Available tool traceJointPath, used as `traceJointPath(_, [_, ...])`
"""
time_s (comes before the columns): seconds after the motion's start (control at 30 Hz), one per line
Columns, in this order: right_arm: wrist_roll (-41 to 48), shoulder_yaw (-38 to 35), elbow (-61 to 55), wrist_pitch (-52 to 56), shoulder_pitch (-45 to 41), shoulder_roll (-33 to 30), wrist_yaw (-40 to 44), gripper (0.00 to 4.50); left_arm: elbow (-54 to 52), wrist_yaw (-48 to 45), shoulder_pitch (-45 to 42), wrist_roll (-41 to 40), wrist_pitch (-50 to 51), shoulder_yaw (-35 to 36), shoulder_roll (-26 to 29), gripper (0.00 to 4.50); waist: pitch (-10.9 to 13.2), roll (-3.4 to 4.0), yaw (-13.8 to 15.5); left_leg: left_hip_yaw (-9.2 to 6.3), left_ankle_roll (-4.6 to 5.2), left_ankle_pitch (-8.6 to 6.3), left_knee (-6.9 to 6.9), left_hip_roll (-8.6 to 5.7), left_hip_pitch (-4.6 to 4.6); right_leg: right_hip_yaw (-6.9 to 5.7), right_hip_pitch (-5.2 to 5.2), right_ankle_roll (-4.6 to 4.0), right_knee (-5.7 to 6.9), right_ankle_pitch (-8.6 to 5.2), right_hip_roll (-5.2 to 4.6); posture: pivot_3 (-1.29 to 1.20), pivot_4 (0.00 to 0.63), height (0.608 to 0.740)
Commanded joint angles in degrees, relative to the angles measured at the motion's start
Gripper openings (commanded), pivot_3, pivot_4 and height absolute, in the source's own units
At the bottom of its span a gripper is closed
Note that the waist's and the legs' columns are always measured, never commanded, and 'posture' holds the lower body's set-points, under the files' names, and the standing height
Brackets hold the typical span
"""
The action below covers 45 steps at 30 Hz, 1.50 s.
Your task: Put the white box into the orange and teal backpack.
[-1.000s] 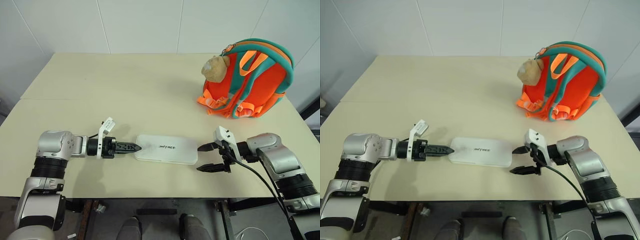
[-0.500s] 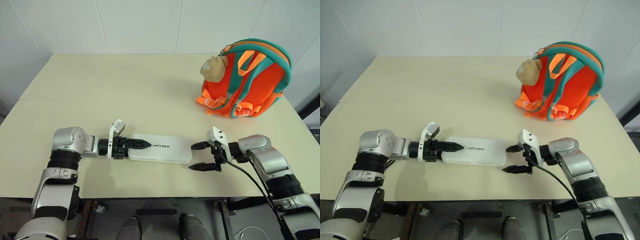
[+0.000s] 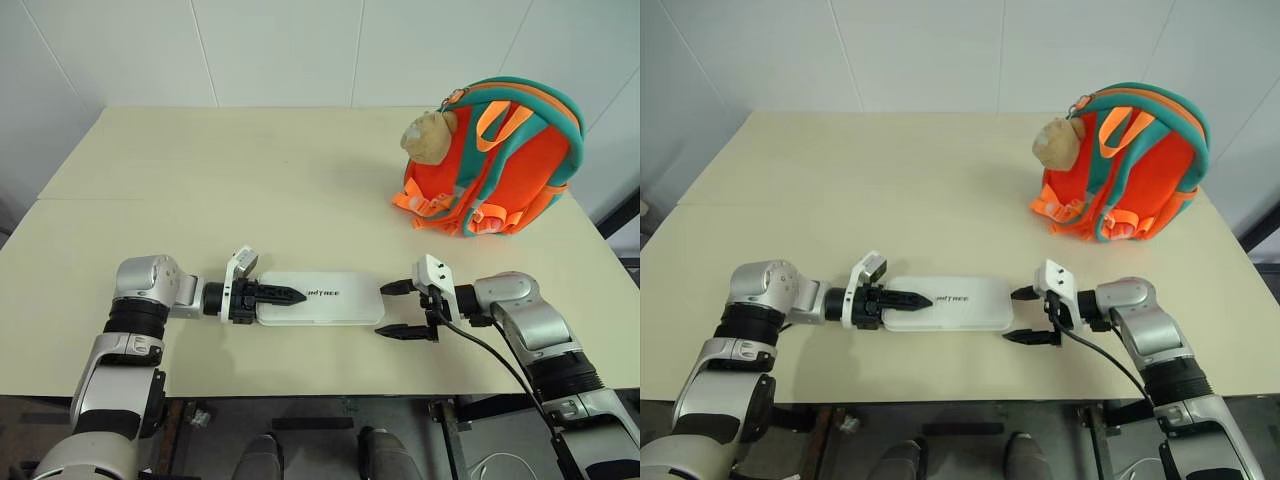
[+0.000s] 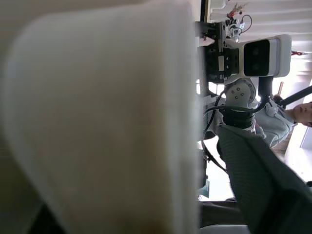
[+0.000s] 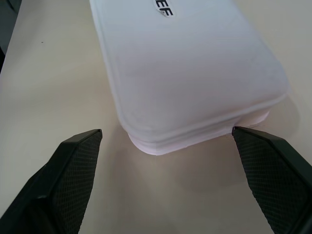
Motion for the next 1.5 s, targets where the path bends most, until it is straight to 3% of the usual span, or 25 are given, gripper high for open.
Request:
traceJointPath(0.03, [0.9,-2.0,-2.3,-0.9,1.2,-1.5,-0.6,4.50,-1.3,-0.8,0.7,-2.0,0.5,0.5,0.2,1.93,0.0,0.00,0.0,0.00,0.00,0.00,0.00,0.00,0.00,0.00,0.00,0.00,0.00,0.00,0.00,0.00,0.150,0.740])
traceJointPath(0.13, [1.3,-3.0,-3.8,-0.9,2.7,-2.0,-1.5,4.50,-1.3,-0.1,1.4,-2.4,-0.1,1.9,0.1,1.29,0.0,0.00,0.0,0.00,0.00,-0.01,0.01,0.00,0.00,0.00,0.00,0.00,0.00,0.00,0.00,0.00,0.150,0.740])
traceJointPath(0.3, [3.5,-7.0,-7.2,2.1,5.1,-3.1,-4.7,4.50,-4.9,2.7,3.6,-3.2,-4.1,7.2,-1.9,1.29,0.0,0.00,-0.1,0.00,0.00,-0.01,0.02,0.00,0.00,0.00,0.00,0.00,-0.01,0.00,-0.01,0.00,0.150,0.740])
traceJointPath(0.43, [6.3,-16.0,-11.0,7.3,8.1,-6.9,-10.3,4.50,-10.7,4.1,7.6,-4.4,-11.1,13.2,-2.6,1.29,0.0,-0.01,0.1,0.00,-0.01,-0.01,0.01,0.01,-0.01,0.00,-0.01,-0.01,0.00,0.00,-0.01,0.00,0.150,0.740])
traceJointPath(0.57, [6.0,-22.5,-7.8,8.4,7.0,-10.0,-16.2,4.50,-13.8,4.2,11.7,-4.1,-15.5,15.2,-1.5,1.29,0.0,-0.01,0.0,0.02,0.01,-0.04,0.02,0.00,-0.02,0.00,-0.02,-0.05,-0.08,-0.01,-0.04,0.00,0.150,0.740])
traceJointPath(0.8, [-0.5,-20.9,9.7,2.8,-8.2,-9.7,-26.6,4.50,-17.8,4.6,15.8,-5.0,-17.1,15.1,-1.5,1.29,0.0,0.00,-0.3,0.10,0.08,0.00,0.07,0.00,-0.04,0.08,-0.01,-0.85,-0.26,-0.35,-0.05,0.00,0.150,0.740])
traceJointPath(1.0, [-2.2,-19.3,25.2,-1.7,-21.5,-5.2,-29.9,4.50,-21.2,5.6,17.8,-7.0,-17.2,16.6,-2.2,1.29,0.0,-0.01,-0.3,0.10,0.08,0.00,0.01,0.00,-0.04,0.09,0.00,-0.63,-0.27,-0.23,-0.04,0.00,0.150,0.740])
traceJointPath(1.1, [-1.9,-19.3,31.8,-3.7,-26.3,-2.9,-30.0,4.50,-23.0,6.6,19.3,-8.3,-16.7,17.9,-2.3,1.29,0.0,-0.01,-0.3,0.10,0.08,-0.01,-0.16,0.00,-0.04,0.08,-0.02,0.01,-0.29,0.11,-0.04,0.00,0.150,0.740])
traceJointPath(1.23, [-0.9,-20.2,38.9,-5.5,-31.2,0.1,-29.9,4.50,-25.2,7.6,21.3,-10.2,-16.0,19.9,-1.8,1.29,0.0,-0.01,-0.4,0.11,0.05,-0.02,-0.36,0.00,-0.07,0.08,-0.15,0.01,-0.32,0.10,-0.04,0.00,0.150,0.740])
traceJointPath(1.37, [1.2,-22.8,46.3,-14.6,-34.9,4.2,-28.8,4.50,-25.7,9.4,22.3,-10.9,-17.4,22.1,-1.5,1.29,0.0,0.00,-0.6,0.11,-0.04,0.04,-0.61,0.00,-0.07,0.08,-0.28,-0.02,-0.30,0.05,-0.02,0.00,0.150,0.740])
traceJointPath(1.5, [3.2,-24.5,48.8,-21.8,-35.9,6.5,-25.1,3.54,-25.9,10.5,22.3,-11.2,-18.5,22.9,-1.6,1.29,0.0,-0.01,-0.7,0.12,-0.11,0.08,-0.64,0.00,-0.07,0.08,-0.28,-0.01,-0.31,0.05,-0.03,0.00,0.150,0.740])
